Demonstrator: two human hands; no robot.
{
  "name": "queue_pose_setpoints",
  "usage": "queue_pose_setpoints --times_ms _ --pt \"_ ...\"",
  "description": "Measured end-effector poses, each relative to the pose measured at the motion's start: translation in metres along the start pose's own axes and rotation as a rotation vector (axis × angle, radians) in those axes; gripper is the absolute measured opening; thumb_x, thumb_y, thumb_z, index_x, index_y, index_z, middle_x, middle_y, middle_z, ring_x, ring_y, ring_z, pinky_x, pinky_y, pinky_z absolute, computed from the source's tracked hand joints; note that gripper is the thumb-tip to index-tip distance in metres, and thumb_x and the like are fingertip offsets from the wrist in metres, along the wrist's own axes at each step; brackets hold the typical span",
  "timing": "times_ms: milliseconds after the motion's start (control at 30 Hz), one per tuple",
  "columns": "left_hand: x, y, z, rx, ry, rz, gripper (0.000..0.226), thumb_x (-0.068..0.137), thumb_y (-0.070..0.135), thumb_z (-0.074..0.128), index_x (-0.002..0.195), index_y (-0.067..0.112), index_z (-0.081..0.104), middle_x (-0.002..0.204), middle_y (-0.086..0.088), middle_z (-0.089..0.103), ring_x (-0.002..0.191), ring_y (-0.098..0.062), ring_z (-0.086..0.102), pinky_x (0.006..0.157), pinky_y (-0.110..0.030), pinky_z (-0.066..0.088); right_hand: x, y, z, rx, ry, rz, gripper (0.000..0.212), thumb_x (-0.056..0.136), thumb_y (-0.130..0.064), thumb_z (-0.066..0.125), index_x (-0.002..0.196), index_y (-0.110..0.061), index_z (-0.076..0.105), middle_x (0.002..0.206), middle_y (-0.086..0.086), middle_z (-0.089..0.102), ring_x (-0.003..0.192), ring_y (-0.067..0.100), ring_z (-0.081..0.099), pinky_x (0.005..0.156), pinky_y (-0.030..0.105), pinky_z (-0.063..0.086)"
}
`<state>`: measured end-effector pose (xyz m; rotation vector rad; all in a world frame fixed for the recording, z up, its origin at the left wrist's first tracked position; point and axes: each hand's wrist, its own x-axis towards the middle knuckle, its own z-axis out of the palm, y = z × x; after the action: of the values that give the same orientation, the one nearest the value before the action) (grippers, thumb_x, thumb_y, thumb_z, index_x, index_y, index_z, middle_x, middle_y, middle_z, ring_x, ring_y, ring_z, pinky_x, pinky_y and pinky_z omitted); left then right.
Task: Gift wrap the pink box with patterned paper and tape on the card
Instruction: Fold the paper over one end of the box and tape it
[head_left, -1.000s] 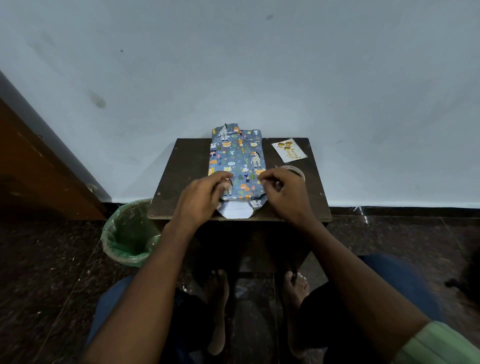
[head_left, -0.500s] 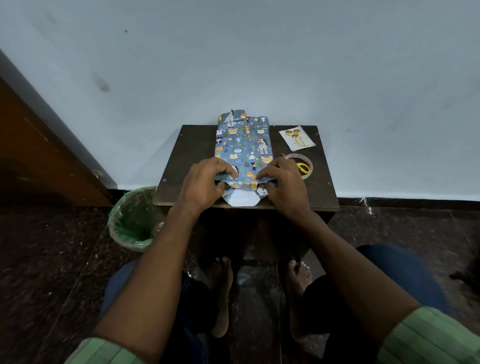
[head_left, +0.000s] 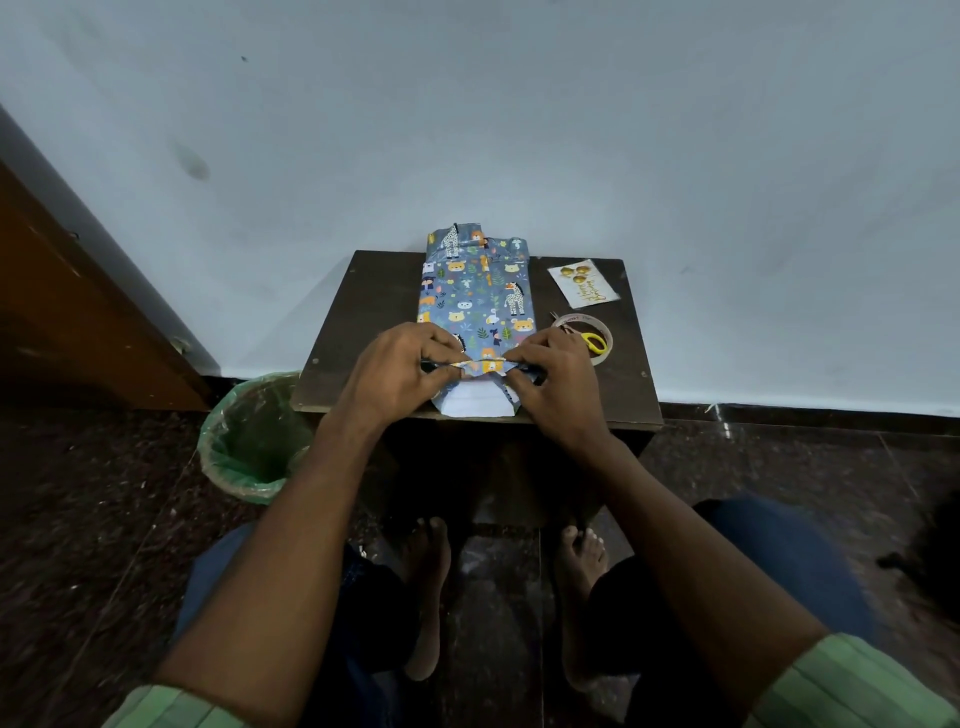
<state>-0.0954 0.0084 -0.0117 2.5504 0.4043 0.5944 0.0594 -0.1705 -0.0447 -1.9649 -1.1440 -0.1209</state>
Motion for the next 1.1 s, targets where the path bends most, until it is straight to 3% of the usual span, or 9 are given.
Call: queue_pose_setpoints --times_ms 233,333,433,567,633,767,867,1000,1100 --pt "-0.003 0.011 0.0 0.047 -0.007 0.008 0.048 0.088 0.072 0.064 0.091 0.03 0.085 0.091 0.014 0.073 0.077 -0.006 0.066 0.06 -0.031 0.05 0.007 0.003 -0.008 0.059 -0.066 -0.044 0.022 0.091 -0.017 0.076 0.112 -0.02 0.082 0.101 -0.001 0.072 0.096 0.017 0.061 0.08 0.032 0.05" --pt "-0.005 0.017 0.003 0.11 0.017 0.009 0.038 0.092 0.065 0.07 0.086 0.03 0.083 0.08 0.012 0.067 0.067 -0.009 0.058 0.056 -0.03 0.044 0.013 0.002 -0.013 0.14 -0.095 -0.076 0.019 0.091 -0.018 0.074 0.107 -0.014 0.083 0.1 0.001 0.074 0.094 0.013 0.064 0.081 0.028 0.051" --pt "-0.006 0.021 0.008 0.108 0.064 -0.037 0.037 0.093 0.062 0.069 0.088 0.028 0.082 0.079 0.01 0.069 0.068 -0.011 0.061 0.058 -0.033 0.048 0.015 0.0 -0.013 0.241 -0.112 -0.044 0.013 0.093 -0.02 0.076 0.103 -0.016 0.083 0.098 -0.004 0.076 0.094 0.013 0.067 0.08 0.03 0.054" --pt "-0.002 0.023 0.015 -0.121 0.108 -0.121 0.027 0.094 0.045 0.078 0.081 0.021 0.08 0.072 0.006 0.071 0.064 -0.012 0.064 0.058 -0.039 0.052 0.018 0.0 -0.011 0.392 -0.094 0.152 0.008 0.092 -0.024 0.08 0.092 -0.017 0.083 0.092 -0.004 0.078 0.087 0.013 0.072 0.077 0.038 0.059" --pt "0.0 0.023 0.019 -0.183 0.118 -0.163 0.027 0.093 0.038 0.081 0.077 0.017 0.077 0.065 0.003 0.067 0.06 -0.016 0.059 0.055 -0.038 0.049 0.019 -0.002 -0.012 0.463 -0.114 0.228 0.009 0.092 -0.022 0.08 0.089 -0.014 0.083 0.088 -0.003 0.079 0.082 0.011 0.073 0.074 0.031 0.057" --pt "0.004 0.024 0.024 -0.333 0.111 -0.238 0.03 0.092 0.026 0.085 0.067 0.02 0.069 0.057 0.011 0.052 0.055 -0.001 0.041 0.056 -0.02 0.037 0.022 -0.009 -0.015 0.545 -0.152 0.3 0.016 0.097 -0.016 0.073 0.086 -0.01 0.083 0.083 -0.006 0.079 0.077 0.004 0.071 0.072 0.018 0.052" --pt "0.006 0.027 0.026 -0.422 0.125 -0.29 0.023 0.09 0.024 0.087 0.077 0.007 0.077 0.063 -0.004 0.054 0.06 -0.005 0.041 0.059 -0.022 0.039 0.027 -0.009 -0.019 0.489 -0.202 0.304 0.02 0.101 -0.023 0.068 0.09 -0.015 0.084 0.088 -0.008 0.08 0.084 0.005 0.074 0.076 0.02 0.054" --pt "0.008 0.026 0.027 -0.438 0.128 -0.34 0.032 0.09 0.026 0.086 0.07 0.006 0.071 0.059 0.007 0.044 0.058 -0.005 0.038 0.058 -0.022 0.038 0.045 0.008 -0.039 0.219 -0.043 0.378 0.011 0.093 -0.021 0.073 0.09 -0.022 0.083 0.089 -0.014 0.078 0.088 0.005 0.072 0.08 0.027 0.056" --pt "0.009 0.027 0.029 -0.434 0.132 -0.368 0.032 0.09 0.026 0.086 0.066 0.012 0.07 0.055 0.012 0.044 0.054 -0.002 0.041 0.057 -0.018 0.038 0.054 0.028 -0.058 -0.081 -0.002 0.452 0.023 0.083 -0.009 0.066 0.076 -0.029 0.076 0.089 -0.008 0.076 0.091 0.017 0.07 0.079 0.031 0.055"
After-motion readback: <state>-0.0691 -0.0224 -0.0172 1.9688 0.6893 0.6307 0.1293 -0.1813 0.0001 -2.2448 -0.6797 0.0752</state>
